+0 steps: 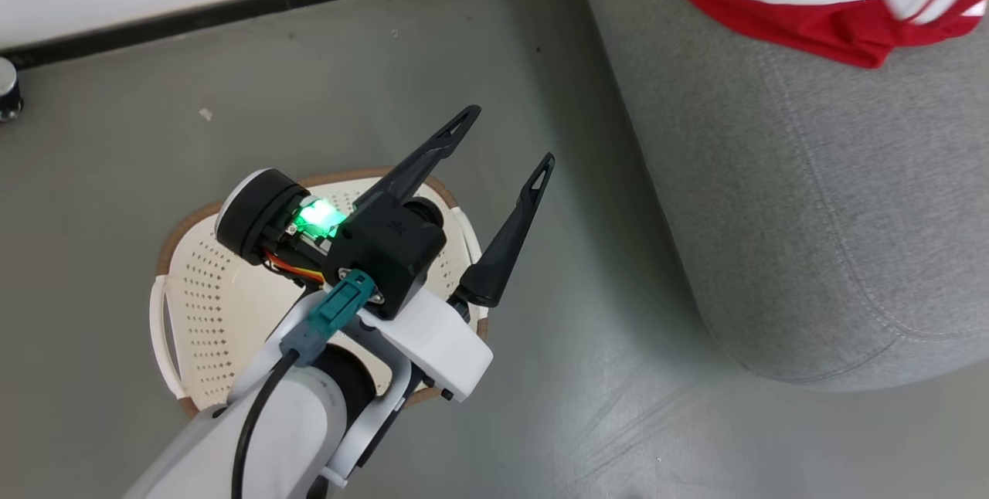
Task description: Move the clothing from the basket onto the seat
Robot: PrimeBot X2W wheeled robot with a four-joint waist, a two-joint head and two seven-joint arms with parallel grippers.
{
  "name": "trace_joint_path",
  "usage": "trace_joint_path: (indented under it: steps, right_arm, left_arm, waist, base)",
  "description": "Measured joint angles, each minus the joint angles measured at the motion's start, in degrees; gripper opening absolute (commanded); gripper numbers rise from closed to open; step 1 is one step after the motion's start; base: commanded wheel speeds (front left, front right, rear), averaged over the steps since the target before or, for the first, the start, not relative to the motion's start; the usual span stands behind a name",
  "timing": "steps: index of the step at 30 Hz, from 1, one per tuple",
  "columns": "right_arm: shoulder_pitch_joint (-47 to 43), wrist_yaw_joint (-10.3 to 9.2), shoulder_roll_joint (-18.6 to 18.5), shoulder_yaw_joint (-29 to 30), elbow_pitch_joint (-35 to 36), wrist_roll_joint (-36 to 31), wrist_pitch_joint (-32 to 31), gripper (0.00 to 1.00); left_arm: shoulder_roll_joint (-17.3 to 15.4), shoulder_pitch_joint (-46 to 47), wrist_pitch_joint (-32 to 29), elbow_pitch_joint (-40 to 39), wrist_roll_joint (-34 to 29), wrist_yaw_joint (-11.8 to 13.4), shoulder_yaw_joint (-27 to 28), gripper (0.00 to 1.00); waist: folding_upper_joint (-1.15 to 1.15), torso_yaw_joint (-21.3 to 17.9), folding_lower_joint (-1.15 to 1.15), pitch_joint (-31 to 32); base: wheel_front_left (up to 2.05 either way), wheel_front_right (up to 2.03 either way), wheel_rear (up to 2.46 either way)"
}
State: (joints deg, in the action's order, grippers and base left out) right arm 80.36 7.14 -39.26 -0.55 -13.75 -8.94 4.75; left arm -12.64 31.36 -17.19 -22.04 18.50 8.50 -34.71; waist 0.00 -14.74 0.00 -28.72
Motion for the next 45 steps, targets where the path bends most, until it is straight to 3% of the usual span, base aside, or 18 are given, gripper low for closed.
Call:
trace_joint_path:
  steps: [3, 20, 36, 45]
  right_arm:
    - [1.28, 0.0, -1.04, -0.56, -1.87, -1.13, -0.77, 0.0]
    - [0.6, 0.01, 2.69, 4.93, -10.63, -1.78, -4.17, 0.0]
    - [-8.58, 0.0, 9.39, 17.93, -23.46, -1.69, -14.04, 0.0]
    - [-10.99, 0.0, 13.99, 21.81, -27.98, -1.11, -16.55, 0.0]
  left_arm:
    - [-0.14, 0.0, -0.43, -0.34, 0.0, 0.0, 0.16, 1.0]
    - [-1.0, 1.26, -1.42, -2.08, -0.48, -0.34, 0.52, 1.0]
    - [-2.48, 2.22, -1.9, -2.31, -0.91, -0.67, 1.33, 1.0]
    - [-3.61, 2.85, -1.8, -1.99, -0.96, -1.16, 2.48, 1.0]
  waist:
    - [0.0, 0.59, 0.0, -1.03]
    - [0.0, 3.37, 0.0, -6.81]
    - [0.0, 4.03, 0.0, -11.26]
    - [0.0, 3.25, 0.0, -11.98]
  base:
    - [0.0, 0.0, 0.0]
    - [0.0, 0.0, 0.0]
    - [0.0, 0.0, 0.0]
    - [0.0, 0.0, 0.0]
